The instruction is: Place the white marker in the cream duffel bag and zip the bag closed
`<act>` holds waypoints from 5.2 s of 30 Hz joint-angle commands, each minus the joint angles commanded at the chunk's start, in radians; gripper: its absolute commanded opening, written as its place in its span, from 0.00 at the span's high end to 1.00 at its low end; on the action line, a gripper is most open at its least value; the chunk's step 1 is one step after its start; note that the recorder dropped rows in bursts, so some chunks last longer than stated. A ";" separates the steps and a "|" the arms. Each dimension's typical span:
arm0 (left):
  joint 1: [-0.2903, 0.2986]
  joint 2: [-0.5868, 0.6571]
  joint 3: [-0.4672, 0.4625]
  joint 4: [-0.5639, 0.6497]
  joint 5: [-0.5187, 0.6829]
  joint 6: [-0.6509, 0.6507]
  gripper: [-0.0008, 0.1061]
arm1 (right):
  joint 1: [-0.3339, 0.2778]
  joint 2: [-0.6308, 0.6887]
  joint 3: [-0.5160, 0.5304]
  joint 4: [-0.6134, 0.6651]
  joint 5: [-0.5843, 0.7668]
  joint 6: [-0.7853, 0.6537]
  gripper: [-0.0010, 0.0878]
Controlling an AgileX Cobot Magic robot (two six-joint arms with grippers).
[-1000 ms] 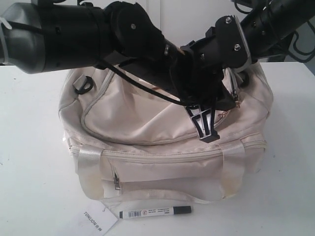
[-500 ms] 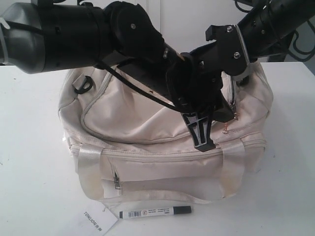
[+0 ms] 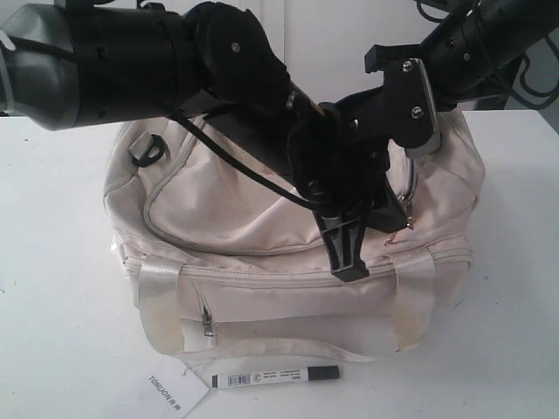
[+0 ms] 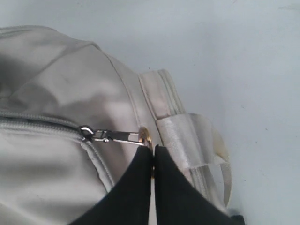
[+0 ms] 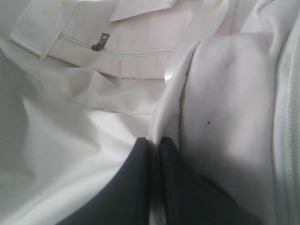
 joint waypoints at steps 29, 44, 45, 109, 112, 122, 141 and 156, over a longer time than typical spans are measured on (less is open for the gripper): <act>0.000 0.000 0.000 0.103 0.096 0.000 0.99 | 0.000 0.000 0.000 -0.006 0.001 -0.004 0.99; 0.000 0.036 0.004 0.247 0.203 0.000 0.99 | 0.000 0.000 0.000 -0.010 0.001 -0.006 0.99; 0.000 0.041 0.004 0.253 0.205 0.000 0.99 | 0.000 0.000 0.000 -0.012 0.001 -0.006 0.99; 0.000 -0.200 0.004 0.622 0.051 -0.390 0.99 | 0.000 0.000 0.000 -0.078 0.064 -0.001 0.99; 0.000 -0.200 0.004 0.622 0.051 -0.394 0.99 | 0.000 0.000 0.000 -0.078 0.068 -0.001 0.96; 0.000 -0.198 0.004 0.622 0.051 -0.396 0.99 | 0.000 -0.017 0.000 -0.065 0.097 0.004 0.64; 0.000 -0.181 0.004 0.622 0.066 -0.396 0.99 | 0.000 -0.250 0.149 -0.082 0.229 0.018 0.64; 0.000 -0.181 0.004 0.633 0.066 -0.388 0.99 | 0.000 -0.414 0.294 0.030 0.135 -0.505 0.64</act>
